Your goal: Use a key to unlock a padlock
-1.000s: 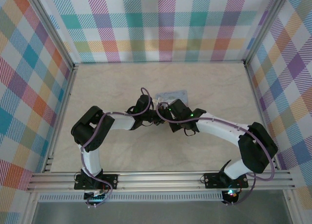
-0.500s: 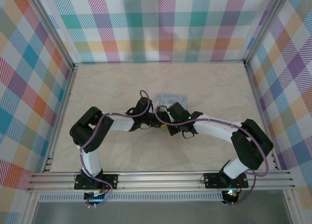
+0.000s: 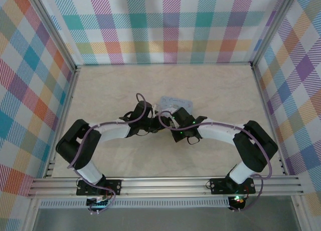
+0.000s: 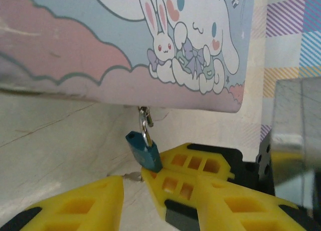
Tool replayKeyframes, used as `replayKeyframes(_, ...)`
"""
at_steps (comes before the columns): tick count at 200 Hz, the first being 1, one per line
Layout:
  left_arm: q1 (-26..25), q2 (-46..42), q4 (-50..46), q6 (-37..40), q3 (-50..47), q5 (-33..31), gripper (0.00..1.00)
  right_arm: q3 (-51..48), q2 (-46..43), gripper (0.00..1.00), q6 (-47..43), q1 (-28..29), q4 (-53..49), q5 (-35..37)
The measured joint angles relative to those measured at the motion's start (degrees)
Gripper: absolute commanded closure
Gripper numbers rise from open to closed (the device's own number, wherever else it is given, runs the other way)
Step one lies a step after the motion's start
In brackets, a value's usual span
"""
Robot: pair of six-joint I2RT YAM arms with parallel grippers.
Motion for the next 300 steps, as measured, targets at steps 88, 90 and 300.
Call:
replayKeyframes(88,2.8,-7.8,-16.2,6.6,2.8,-12.4,0.53,2.5,2.4,1.0,-3.6,0.0,-3.4,-1.0)
replayKeyframes(90,2.9,-7.8,-16.6,6.7,3.1,-12.7,0.53,2.7,2.5,1.0,-3.8,0.0,-3.5,-1.0)
replayKeyframes(300,7.3,10.7,-21.7,11.9,22.3,-15.9,0.62,4.2,2.6,1.0,-7.5,0.0,-6.0,0.5)
